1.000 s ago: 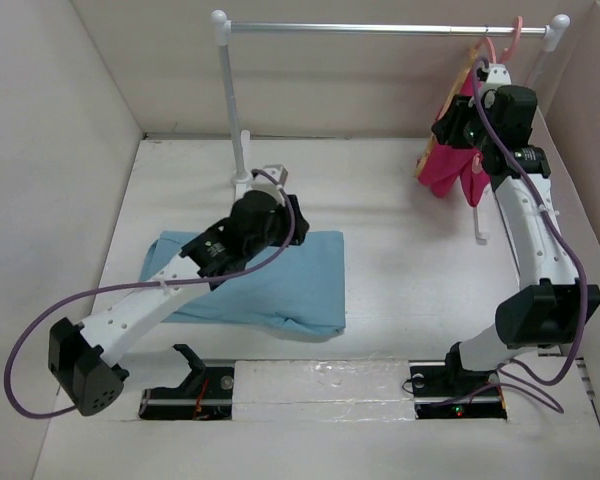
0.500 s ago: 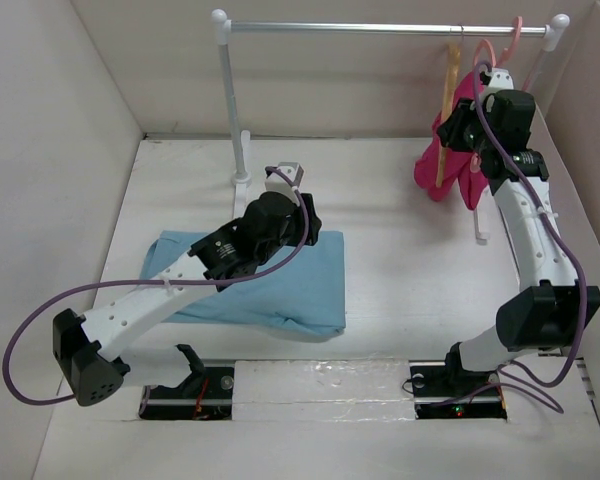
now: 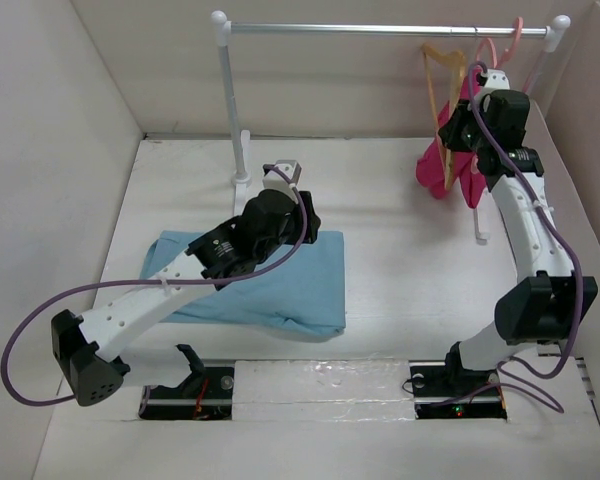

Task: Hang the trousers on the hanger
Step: Grab a hanger with the right arm

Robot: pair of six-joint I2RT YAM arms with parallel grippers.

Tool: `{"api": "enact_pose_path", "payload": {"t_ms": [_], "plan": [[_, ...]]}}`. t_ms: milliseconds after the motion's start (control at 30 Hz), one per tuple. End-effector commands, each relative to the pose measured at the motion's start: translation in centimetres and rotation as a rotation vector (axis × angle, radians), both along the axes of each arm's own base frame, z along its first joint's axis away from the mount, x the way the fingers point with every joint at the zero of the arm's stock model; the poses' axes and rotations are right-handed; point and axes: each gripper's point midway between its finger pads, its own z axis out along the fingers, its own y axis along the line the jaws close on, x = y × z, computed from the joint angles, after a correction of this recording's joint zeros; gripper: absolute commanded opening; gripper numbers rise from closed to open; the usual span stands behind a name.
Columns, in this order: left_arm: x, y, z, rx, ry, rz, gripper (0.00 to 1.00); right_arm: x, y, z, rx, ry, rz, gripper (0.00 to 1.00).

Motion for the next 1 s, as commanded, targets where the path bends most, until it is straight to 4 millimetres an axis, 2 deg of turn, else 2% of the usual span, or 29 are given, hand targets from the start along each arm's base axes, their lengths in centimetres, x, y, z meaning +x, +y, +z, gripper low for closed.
{"api": "enact_pose_path", "payload": {"t_ms": [0, 100, 233, 400, 533, 567, 633, 667, 733, 833, 867, 967], "plan": [[0.3, 0.0, 3.1, -0.061, -0.045, 0.02, 0.43, 0.4, 0.1, 3.9, -0.017, -0.111, 0.006, 0.08], [0.4, 0.0, 3.4, -0.063, -0.047, 0.021, 0.43, 0.1, -0.3, 5.4, -0.04, -0.147, -0.012, 0.0], [0.6, -0.4, 4.2, -0.066, -0.048, 0.015, 0.45, -1.1, -0.4, 8.2, -0.073, -0.209, -0.037, 0.0], [0.6, -0.8, 5.9, -0.086, -0.061, 0.002, 0.49, -2.7, -0.1, 9.9, -0.142, -0.236, -0.053, 0.0], [0.6, -1.6, 7.1, -0.098, -0.057, -0.026, 0.52, -3.7, -1.0, 9.7, -0.211, -0.233, -0.089, 0.0], [0.7, -1.9, 7.6, -0.107, -0.059, -0.032, 0.52, -3.8, -1.1, 9.1, -0.217, -0.223, -0.088, 0.0], [0.5, -2.3, 8.1, -0.12, -0.058, -0.051, 0.53, -4.6, -0.8, 10.0, -0.23, -0.264, -0.081, 0.0], [0.5, -2.6, 8.7, -0.131, -0.061, -0.059, 0.53, -4.7, -0.9, 9.1, -0.235, -0.254, -0.081, 0.0], [0.5, -3.3, 9.5, -0.149, -0.061, -0.085, 0.54, -5.5, -0.9, 9.6, -0.227, -0.286, -0.065, 0.0], [0.4, -4.1, 10.0, -0.162, -0.052, -0.11, 0.54, -5.9, -1.3, 8.5, -0.234, -0.242, -0.068, 0.0], [0.4, -4.7, 10.7, -0.18, -0.054, -0.126, 0.54, -6.3, -1.0, 7.3, -0.248, -0.216, -0.054, 0.0], [0.3, -5.4, 11.5, -0.208, -0.05, -0.152, 0.55, -7.2, -0.7, 7.1, -0.248, -0.226, -0.041, 0.0]]}}
